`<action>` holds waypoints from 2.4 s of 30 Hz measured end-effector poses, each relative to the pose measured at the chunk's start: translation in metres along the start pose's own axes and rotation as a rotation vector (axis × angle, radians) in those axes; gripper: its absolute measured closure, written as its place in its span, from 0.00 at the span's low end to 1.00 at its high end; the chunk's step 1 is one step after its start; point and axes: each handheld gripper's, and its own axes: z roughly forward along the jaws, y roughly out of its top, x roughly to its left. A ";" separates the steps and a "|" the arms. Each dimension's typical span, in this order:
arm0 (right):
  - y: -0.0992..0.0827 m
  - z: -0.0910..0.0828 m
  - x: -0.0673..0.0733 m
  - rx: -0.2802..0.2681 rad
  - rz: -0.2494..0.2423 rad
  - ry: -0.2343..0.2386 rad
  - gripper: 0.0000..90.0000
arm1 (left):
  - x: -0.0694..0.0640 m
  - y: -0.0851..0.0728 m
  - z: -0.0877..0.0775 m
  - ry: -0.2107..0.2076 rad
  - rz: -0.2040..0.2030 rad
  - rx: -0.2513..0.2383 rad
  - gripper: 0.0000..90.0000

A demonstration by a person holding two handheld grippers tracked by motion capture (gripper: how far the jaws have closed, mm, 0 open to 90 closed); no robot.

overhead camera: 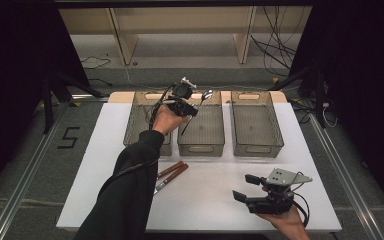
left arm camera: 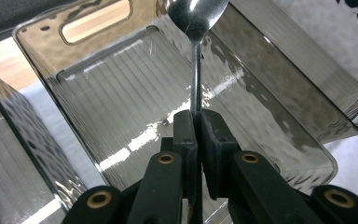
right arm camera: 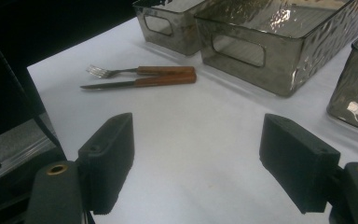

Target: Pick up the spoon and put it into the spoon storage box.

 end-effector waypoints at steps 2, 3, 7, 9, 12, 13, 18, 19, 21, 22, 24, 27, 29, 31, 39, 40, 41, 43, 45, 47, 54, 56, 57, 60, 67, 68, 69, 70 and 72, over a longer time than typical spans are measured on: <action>0.000 0.000 0.000 0.000 0.001 0.001 0.30 | 0.000 -0.001 0.003 0.003 -0.003 0.008 0.94; 0.000 0.000 0.000 0.000 0.000 0.001 0.30 | 0.000 -0.002 0.004 0.002 -0.002 0.007 0.94; 0.000 0.000 0.000 0.001 -0.002 0.001 0.30 | -0.002 -0.005 0.009 0.001 -0.011 0.013 0.94; 0.000 0.000 0.000 0.002 -0.001 0.002 0.30 | -0.002 -0.007 0.012 0.006 -0.008 0.020 0.93; 0.000 0.001 0.001 0.003 -0.001 0.003 0.30 | -0.002 -0.008 0.016 0.008 -0.013 0.029 0.93; 0.000 0.001 0.001 0.002 -0.002 0.004 0.30 | -0.003 -0.009 0.017 0.008 -0.018 0.027 0.93; 0.000 0.001 0.001 0.004 -0.001 0.006 0.30 | -0.003 -0.009 0.018 -0.001 -0.032 0.013 0.77; 0.000 0.001 0.001 0.004 -0.002 0.007 0.30 | -0.004 -0.009 0.016 -0.006 -0.024 0.012 0.75; 0.000 0.001 0.001 0.005 0.000 0.007 0.30 | -0.006 -0.008 0.012 -0.006 -0.019 0.006 0.66; 0.000 0.001 0.001 0.004 -0.002 0.007 0.30 | -0.007 -0.007 0.009 -0.010 -0.014 0.006 0.64; 0.000 0.001 0.001 0.005 0.001 0.006 0.30 | -0.008 -0.007 0.002 -0.019 -0.008 -0.007 0.61; -0.001 0.001 0.001 0.004 0.000 0.007 0.30 | -0.009 -0.008 -0.011 -0.027 0.010 -0.019 0.51; -0.001 0.002 0.001 0.004 0.000 0.005 0.30 | -0.010 -0.010 -0.021 -0.023 0.028 -0.022 0.46; -0.001 0.002 0.001 0.005 0.000 0.005 0.30 | -0.012 -0.013 -0.031 -0.032 0.040 -0.026 0.42; -0.001 0.002 0.001 0.007 0.000 0.003 0.30 | -0.014 -0.034 -0.076 -0.026 0.078 -0.084 0.33; -0.001 0.003 0.001 0.005 -0.001 0.002 0.30 | -0.014 -0.038 -0.080 -0.023 0.085 -0.084 0.33; -0.001 0.003 0.001 0.006 0.002 0.003 0.30 | -0.014 -0.042 -0.083 -0.024 0.086 -0.085 0.32; -0.001 0.003 0.001 0.007 -0.003 0.004 0.30 | -0.015 -0.050 -0.089 -0.019 0.098 -0.078 0.31; -0.001 0.003 0.002 0.007 -0.003 0.005 0.30 | -0.015 -0.059 -0.094 -0.017 0.097 -0.078 0.30; -0.001 0.003 0.002 0.007 -0.002 0.004 0.30 | -0.014 -0.067 -0.098 -0.014 0.101 -0.083 0.30; -0.001 0.003 0.001 0.007 -0.001 0.006 0.30 | -0.013 -0.096 -0.107 -0.018 0.096 -0.098 0.28; -0.001 0.004 0.001 0.008 0.001 0.006 0.30 | -0.013 -0.104 -0.108 -0.022 0.096 -0.100 0.28; -0.001 0.004 0.001 0.010 0.000 0.007 0.30 | -0.013 -0.107 -0.108 -0.024 0.093 -0.097 0.28; -0.001 0.005 0.001 0.014 0.000 0.010 0.30 | -0.010 -0.118 -0.109 -0.022 0.091 -0.099 0.27; -0.001 0.005 0.001 0.012 0.001 0.011 0.30 | -0.005 -0.135 -0.111 -0.020 0.089 -0.114 0.25; -0.001 0.005 0.001 0.012 0.002 0.010 0.30 | -0.006 -0.137 -0.111 -0.024 0.085 -0.124 0.25; -0.001 0.005 0.001 0.011 -0.001 0.010 0.30 | -0.006 -0.138 -0.111 -0.025 0.090 -0.120 0.25; -0.001 0.005 0.001 0.010 -0.002 0.010 0.30 | -0.006 -0.139 -0.111 -0.022 0.090 -0.120 0.25; -0.001 0.005 0.001 0.009 -0.001 0.010 0.30 | -0.007 -0.142 -0.110 -0.019 0.095 -0.116 0.25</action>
